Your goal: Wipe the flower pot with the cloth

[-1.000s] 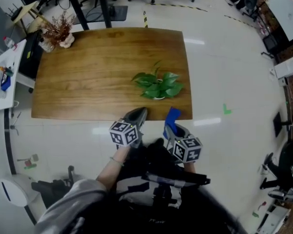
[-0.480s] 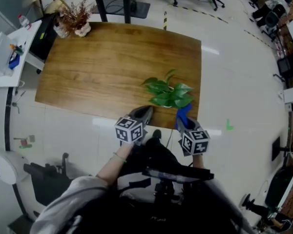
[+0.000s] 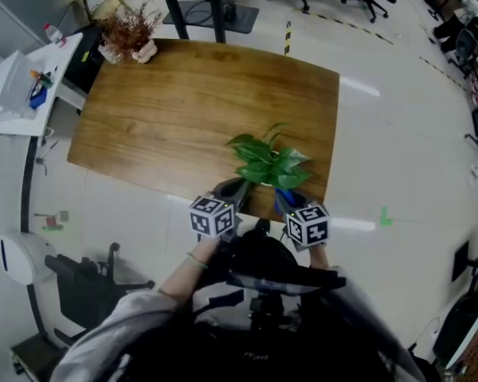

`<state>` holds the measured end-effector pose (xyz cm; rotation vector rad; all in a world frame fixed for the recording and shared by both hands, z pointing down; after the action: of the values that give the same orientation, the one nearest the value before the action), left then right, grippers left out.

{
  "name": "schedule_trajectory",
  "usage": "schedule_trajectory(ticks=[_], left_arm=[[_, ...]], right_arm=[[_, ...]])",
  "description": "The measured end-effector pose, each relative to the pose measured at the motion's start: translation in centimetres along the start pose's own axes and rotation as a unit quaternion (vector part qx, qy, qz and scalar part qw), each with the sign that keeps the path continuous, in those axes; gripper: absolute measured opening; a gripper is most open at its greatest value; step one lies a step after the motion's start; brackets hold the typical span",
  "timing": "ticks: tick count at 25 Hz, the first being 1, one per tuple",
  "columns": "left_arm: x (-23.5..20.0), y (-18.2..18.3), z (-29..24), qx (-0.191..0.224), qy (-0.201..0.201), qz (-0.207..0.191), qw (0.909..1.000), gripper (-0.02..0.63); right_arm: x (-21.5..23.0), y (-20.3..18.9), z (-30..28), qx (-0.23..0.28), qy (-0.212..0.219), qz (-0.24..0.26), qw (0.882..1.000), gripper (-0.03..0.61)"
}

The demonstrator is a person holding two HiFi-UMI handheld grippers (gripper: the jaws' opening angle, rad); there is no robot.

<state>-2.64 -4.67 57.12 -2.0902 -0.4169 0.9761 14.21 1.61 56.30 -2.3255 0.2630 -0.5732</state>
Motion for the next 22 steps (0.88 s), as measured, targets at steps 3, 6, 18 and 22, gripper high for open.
schedule_trajectory(ticks=[3,6,18,22], left_arm=[[-0.3,-0.1,-0.1,0.000,0.015,0.006,0.9999,0.008],[-0.9,0.1,-0.4,0.004,0.029,0.011,0.9995,0.008],[-1.4,-0.1,0.0,0.009,0.051,0.038,0.9980,0.008],[-0.8,-0.7,-0.2,-0.003,0.037,0.030,0.9989,0.008]], right_arm=[[-0.7,-0.8,-1.1,-0.019,0.034,0.003,0.999,0.052],[-1.5,-1.3,-2.4,-0.035,0.061,0.013,0.997,0.053],[2.5,-0.3,0.2,-0.022,0.040,0.014,0.999,0.054],[4.2,2.6,1.0,0.027,0.044,0.028,0.998,0.054]])
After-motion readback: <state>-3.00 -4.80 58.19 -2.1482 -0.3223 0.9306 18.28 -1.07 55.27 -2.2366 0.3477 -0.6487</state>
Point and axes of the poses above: the fingertips, and each gripper's own axes: z backward along the fingers, x to its right, y out of its top, the point moved 7 cm from there along z, backward along the fingers, and after that the axes turned 6 degrees about y, right-handed, at the moved point
